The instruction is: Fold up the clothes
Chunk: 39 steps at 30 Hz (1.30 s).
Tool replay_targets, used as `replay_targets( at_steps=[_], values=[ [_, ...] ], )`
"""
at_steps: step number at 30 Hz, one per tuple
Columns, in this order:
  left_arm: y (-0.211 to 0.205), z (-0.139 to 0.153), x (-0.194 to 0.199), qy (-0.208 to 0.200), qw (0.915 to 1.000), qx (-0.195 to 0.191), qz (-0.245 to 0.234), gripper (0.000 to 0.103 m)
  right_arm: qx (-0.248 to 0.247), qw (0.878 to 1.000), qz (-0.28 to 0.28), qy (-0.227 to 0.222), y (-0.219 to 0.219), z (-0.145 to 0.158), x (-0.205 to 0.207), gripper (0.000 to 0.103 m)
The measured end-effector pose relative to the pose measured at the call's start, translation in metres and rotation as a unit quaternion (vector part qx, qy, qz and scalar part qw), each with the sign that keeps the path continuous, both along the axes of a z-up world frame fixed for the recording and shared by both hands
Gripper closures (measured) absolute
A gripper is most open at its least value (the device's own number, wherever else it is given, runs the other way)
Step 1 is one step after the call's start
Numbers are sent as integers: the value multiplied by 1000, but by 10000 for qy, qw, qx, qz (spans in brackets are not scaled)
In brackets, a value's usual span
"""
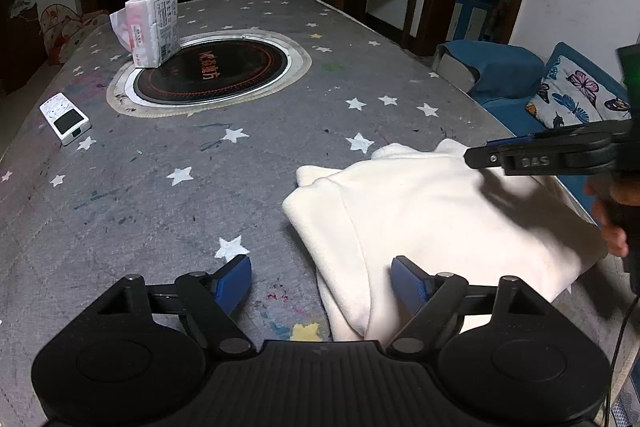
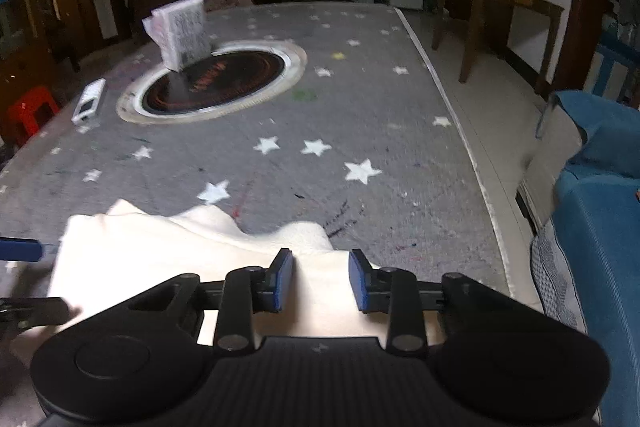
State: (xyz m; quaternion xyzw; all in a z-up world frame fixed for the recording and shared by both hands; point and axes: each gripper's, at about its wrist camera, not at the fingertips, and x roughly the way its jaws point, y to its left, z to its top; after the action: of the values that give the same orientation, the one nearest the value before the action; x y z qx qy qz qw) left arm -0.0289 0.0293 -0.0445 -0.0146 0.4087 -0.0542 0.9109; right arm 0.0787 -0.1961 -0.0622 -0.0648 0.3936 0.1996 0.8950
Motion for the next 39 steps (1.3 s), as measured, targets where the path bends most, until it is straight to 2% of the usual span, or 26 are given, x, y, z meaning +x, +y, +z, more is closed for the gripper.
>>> replay_targets(
  at_steps=[3, 7, 14, 20, 25, 34, 37, 39],
  values=[
    [2, -2, -1, 14, 10000, -6, -4, 22, -63, 10000, -25, -28, 2, -3, 1, 73],
    [4, -3, -1, 30, 10000, -33, 4, 22, -219, 9991, 165, -309, 13, 9, -8, 73],
    [7, -4, -1, 61, 9999, -78, 31, 20, -52, 9970, 739, -217, 50, 13, -13, 73],
    [10, -5, -1, 98, 9999, -117, 57, 18, -202, 9963, 806, -199, 70, 0, -7, 73],
    [11, -4, -2, 101, 9999, -114, 58, 14, -201, 9956, 866, -306, 67, 11, -17, 73],
    [15, -4, -9, 42, 9998, -17, 197, 4, -359, 9907, 1218, -488, 46, 27, -75, 71],
    [16, -3, -12, -12, 9997, 13, 246, 0, -463, 9888, 1307, -562, 38, 27, -97, 65],
    [16, -1, -15, -50, 9996, -15, 269, 0, -542, 9869, 1371, -650, 34, 26, -114, 65]
  ],
)
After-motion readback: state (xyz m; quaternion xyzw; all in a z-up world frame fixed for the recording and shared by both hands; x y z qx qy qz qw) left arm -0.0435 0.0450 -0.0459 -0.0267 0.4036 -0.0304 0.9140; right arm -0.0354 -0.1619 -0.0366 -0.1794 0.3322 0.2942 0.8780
